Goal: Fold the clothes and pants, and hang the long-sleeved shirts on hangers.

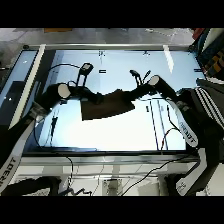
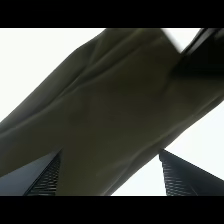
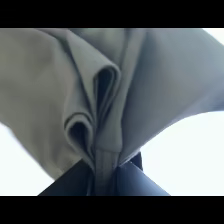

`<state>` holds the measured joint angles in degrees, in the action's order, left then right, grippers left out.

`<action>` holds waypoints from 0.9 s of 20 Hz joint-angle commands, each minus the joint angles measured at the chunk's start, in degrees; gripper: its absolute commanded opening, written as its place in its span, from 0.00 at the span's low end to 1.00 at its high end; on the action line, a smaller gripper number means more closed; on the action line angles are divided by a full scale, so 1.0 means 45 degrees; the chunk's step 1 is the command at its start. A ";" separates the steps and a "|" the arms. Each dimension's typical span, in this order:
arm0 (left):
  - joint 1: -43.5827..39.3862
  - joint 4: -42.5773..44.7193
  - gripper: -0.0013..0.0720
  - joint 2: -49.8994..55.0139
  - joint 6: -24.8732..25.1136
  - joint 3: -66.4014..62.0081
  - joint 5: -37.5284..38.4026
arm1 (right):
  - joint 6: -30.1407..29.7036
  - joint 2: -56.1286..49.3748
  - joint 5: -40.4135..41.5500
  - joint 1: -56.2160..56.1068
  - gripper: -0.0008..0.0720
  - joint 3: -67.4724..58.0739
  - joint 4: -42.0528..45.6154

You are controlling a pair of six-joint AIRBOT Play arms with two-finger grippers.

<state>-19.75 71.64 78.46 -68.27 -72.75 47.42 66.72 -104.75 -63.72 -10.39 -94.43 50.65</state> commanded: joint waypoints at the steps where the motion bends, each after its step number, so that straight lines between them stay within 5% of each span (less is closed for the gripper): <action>1: 0.0991 0.4692 0.96 -0.1404 -0.1073 -0.0015 0.1763 | 0.1112 0.1205 -0.1768 0.0962 0.03 -0.1501 0.0928; 5: 0.1749 0.5683 0.96 -0.3196 -0.1073 -0.0010 0.1758 | 0.2973 0.3696 -0.4328 0.3089 0.03 -0.2812 0.3517; 10: 0.1875 0.5702 0.96 -0.4605 -0.1069 -0.0010 0.1763 | 0.4682 0.7334 -0.4692 0.7019 0.03 -0.3453 0.6844; 15: 0.1875 0.5697 0.96 -0.4911 -0.1069 -0.0010 0.1763 | 0.4716 0.9180 -0.5926 1.1361 0.03 -0.3453 0.8728; 18: 0.1875 0.5697 0.96 -0.4906 -0.1069 -0.0005 0.1763 | 0.4731 0.9141 -0.8267 1.3216 0.03 -0.3288 0.8733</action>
<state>-11.38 97.06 56.75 -73.08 -72.79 55.33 87.35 -65.21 -92.07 40.71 -109.62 87.18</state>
